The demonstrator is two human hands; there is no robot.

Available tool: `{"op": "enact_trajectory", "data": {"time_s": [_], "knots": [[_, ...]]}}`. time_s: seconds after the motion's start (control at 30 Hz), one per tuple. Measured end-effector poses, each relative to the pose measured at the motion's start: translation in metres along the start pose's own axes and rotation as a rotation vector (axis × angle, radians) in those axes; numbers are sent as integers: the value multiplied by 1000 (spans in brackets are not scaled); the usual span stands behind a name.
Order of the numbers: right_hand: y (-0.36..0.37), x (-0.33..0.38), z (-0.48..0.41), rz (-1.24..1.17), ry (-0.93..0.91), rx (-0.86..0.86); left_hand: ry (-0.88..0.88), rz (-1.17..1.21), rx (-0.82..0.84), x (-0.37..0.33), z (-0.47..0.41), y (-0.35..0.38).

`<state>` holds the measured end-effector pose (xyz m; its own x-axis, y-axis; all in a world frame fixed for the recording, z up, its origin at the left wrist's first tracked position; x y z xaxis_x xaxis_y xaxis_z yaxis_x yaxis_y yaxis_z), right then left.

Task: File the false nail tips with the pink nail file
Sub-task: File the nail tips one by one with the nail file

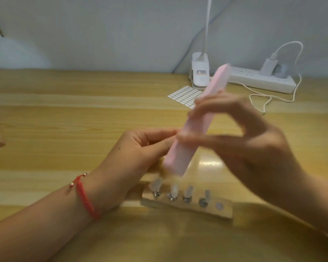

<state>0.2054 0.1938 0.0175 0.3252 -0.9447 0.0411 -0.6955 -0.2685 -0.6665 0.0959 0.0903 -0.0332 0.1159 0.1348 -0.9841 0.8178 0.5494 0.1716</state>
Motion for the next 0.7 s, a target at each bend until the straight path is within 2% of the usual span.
{"op": "enact_trajectory", "data": {"time_s": [0.07, 0.2, 0.33, 0.4, 0.47, 0.63, 0.7], "knots": [[3, 7, 2, -1, -35, 34, 85, -6, -39, -5, 1, 0], [-8, -19, -6, -21, 131, -10, 246, -147, -129, -14, 0, -3], [12, 16, 5, -38, -33, 58, 427, -425, -169, -23, 7, -5], [4, -3, 1, -61, 46, 42, 509, -545, -189, -28, 8, -5], [-4, -17, -3, -71, 154, -3, 521, -570, -199, -30, 8, -3], [9, 16, 6, -55, -17, 69, 479, -524, -160, -28, 8, -1], [-2, -8, 1, -39, 75, 12, 472, -525, -168, -29, 7, -2]]}}
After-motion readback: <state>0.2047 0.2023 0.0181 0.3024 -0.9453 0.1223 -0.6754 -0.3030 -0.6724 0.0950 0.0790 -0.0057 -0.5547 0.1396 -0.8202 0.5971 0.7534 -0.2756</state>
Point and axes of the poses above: each hand's wrist, its own z-axis away from the middle knuckle, its own y-axis out of the palm, x = y × z, the point moved 6 cm from there along -z, towards the middle knuckle, and after that the axes turned 3 degrees about z, right-handed, at the moved point
